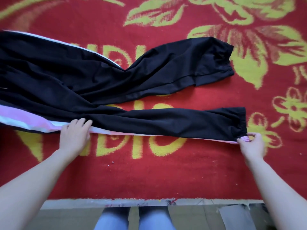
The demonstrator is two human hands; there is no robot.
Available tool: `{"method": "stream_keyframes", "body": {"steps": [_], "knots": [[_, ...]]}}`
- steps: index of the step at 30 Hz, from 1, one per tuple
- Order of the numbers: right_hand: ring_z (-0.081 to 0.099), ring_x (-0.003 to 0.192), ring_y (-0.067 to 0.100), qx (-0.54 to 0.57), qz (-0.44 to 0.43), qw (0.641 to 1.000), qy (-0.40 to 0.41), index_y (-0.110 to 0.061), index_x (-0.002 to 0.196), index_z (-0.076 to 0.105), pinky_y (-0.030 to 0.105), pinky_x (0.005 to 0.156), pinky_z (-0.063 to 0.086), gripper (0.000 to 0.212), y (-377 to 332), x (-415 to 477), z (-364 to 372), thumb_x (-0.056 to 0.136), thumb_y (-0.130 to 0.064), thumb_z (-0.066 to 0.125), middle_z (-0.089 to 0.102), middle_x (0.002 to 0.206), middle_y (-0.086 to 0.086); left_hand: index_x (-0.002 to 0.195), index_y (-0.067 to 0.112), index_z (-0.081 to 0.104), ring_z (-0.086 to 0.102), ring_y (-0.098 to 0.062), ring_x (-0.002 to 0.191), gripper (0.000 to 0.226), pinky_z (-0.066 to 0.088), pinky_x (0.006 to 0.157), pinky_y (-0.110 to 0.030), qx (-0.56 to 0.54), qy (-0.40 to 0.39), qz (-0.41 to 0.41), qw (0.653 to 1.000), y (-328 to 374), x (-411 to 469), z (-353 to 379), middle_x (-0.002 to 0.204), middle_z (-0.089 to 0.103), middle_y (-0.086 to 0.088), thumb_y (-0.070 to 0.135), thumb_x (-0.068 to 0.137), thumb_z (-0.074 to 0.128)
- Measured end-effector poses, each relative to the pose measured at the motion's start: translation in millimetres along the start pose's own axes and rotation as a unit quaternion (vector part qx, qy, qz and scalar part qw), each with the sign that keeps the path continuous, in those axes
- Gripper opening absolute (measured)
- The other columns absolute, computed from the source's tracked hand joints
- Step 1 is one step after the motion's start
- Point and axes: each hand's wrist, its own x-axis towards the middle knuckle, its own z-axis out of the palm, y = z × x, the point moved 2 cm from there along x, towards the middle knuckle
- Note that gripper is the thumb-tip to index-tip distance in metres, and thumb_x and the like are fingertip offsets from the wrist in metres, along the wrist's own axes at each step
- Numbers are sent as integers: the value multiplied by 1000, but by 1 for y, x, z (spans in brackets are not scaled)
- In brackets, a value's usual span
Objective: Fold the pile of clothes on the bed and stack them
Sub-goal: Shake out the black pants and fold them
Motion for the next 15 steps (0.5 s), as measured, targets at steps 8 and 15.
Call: {"method": "stream_keyframes", "body": {"steps": [8,15], "knots": [[51,59,14,133,91,983,92,-25,81,55,14,53,39,24,6,-6,-13,72,-2,58,56,91,13,53,9,53,52,-27,50,25,41,58,-36,-1,17,96,995,-8,-1,-16,50,48,-5,16,70,36],[40,117,44,-50,112,988,97,-5,124,50,46,97,36,40,12,-43,-24,84,-3,51,34,134,29,52,13,50,36,-24,64,23,31,62,-36,18,39,250,967,2,-67,-12,57,44,-5,10,73,40]]}}
